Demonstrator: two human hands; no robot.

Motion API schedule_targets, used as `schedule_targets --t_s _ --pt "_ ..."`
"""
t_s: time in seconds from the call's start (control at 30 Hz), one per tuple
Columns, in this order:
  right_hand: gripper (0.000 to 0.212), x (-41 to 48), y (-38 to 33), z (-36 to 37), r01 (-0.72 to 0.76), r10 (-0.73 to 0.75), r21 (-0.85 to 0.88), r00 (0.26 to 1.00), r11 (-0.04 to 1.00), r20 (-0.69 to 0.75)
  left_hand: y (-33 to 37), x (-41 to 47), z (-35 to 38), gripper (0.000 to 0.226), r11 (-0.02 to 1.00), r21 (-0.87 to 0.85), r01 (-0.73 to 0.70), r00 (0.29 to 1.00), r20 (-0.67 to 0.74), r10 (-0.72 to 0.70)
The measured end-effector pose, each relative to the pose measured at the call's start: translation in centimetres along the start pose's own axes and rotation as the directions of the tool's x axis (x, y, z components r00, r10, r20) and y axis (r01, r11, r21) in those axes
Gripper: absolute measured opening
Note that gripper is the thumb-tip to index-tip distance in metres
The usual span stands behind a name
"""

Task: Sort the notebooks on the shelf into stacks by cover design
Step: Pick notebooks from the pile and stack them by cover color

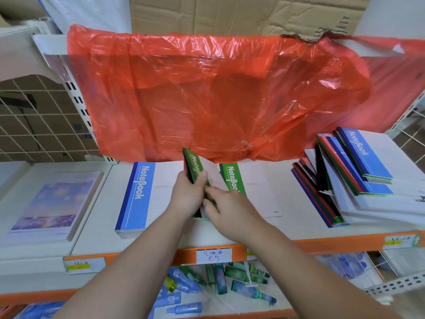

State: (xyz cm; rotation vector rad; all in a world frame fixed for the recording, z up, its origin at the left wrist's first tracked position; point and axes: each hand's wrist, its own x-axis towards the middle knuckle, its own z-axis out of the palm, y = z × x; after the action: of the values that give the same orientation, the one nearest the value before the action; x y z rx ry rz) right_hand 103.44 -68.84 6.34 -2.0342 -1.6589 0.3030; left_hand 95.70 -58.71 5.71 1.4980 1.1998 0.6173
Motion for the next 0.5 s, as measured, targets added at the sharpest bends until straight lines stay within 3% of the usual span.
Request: schedule_targets --t_s 0.1,0.2,0.3,0.4,0.5 --pt "0.027 0.2 1.4 0.3 -0.101 0.103 0.152 0.995 0.983 -0.001 -0.3 0.3 -0.4 0.020 0.997 0.081 0.014 1.000 -0.001 -0.014" --pt "0.027 0.8 5.2 1.6 -0.278 0.274 -0.084 0.960 0.957 -0.058 0.0 0.2 -1.1 0.023 0.995 0.091 0.026 1.000 0.010 -0.027" --pt "0.046 0.7 7.5 3.2 -0.393 0.451 -0.338 0.886 0.855 0.110 -0.1 0.1 -1.9 0.022 0.994 0.107 0.022 1.000 -0.003 -0.022" --pt "0.067 0.8 7.9 4.3 -0.407 0.500 -0.442 0.859 0.799 0.111 -0.4 0.1 -2.6 0.023 0.995 0.092 0.035 0.999 -0.016 -0.033" --pt "0.053 1.3 7.3 4.8 -0.402 0.505 -0.481 0.857 0.779 0.102 -0.6 0.0 -2.8 0.023 0.997 0.067 0.041 0.999 -0.016 -0.040"
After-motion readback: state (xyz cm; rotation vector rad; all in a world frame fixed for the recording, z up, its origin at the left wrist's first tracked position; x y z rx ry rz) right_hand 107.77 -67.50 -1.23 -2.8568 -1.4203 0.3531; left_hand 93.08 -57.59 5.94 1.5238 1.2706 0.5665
